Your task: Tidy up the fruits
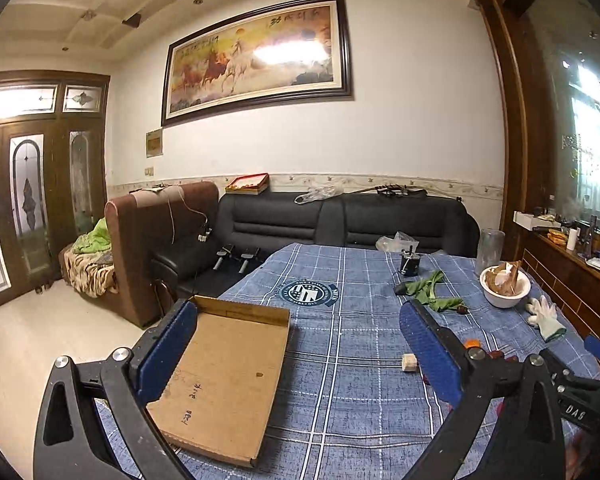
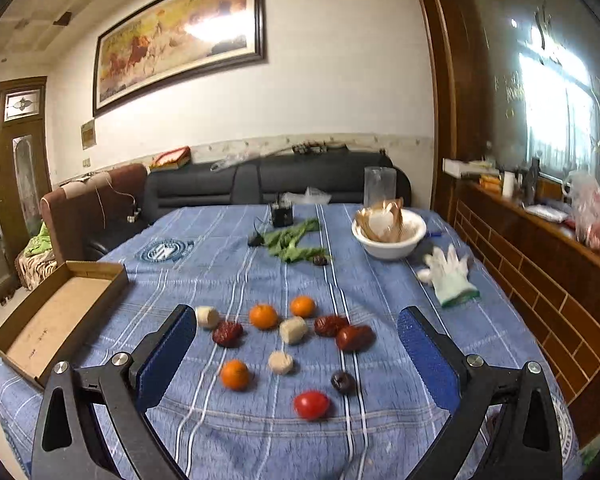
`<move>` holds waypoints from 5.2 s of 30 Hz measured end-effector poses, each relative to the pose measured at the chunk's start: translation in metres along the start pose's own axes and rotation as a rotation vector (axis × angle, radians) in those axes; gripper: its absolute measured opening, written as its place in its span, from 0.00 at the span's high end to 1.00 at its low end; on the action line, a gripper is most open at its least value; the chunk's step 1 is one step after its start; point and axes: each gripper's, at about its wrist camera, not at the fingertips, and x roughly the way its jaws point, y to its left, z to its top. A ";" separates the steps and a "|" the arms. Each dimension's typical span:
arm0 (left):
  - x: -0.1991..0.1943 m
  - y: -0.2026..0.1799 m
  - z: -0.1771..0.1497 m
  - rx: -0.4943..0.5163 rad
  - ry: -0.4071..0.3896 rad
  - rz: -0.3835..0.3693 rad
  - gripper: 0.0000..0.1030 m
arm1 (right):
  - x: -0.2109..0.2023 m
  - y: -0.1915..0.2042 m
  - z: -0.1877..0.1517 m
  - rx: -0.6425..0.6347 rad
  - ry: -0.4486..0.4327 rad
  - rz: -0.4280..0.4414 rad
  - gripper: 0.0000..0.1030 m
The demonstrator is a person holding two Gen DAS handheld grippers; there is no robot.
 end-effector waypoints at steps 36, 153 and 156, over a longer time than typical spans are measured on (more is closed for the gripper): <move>0.019 -0.037 -0.025 0.149 0.198 -0.064 0.00 | -0.027 0.007 0.022 -0.016 -0.010 0.074 0.04; 0.124 0.209 -0.111 -0.285 0.536 0.111 0.58 | 0.100 0.338 -0.080 -0.380 0.663 0.616 0.63; 0.121 0.207 -0.108 -0.290 0.529 0.111 0.57 | 0.094 0.340 -0.079 -0.414 0.618 0.595 0.63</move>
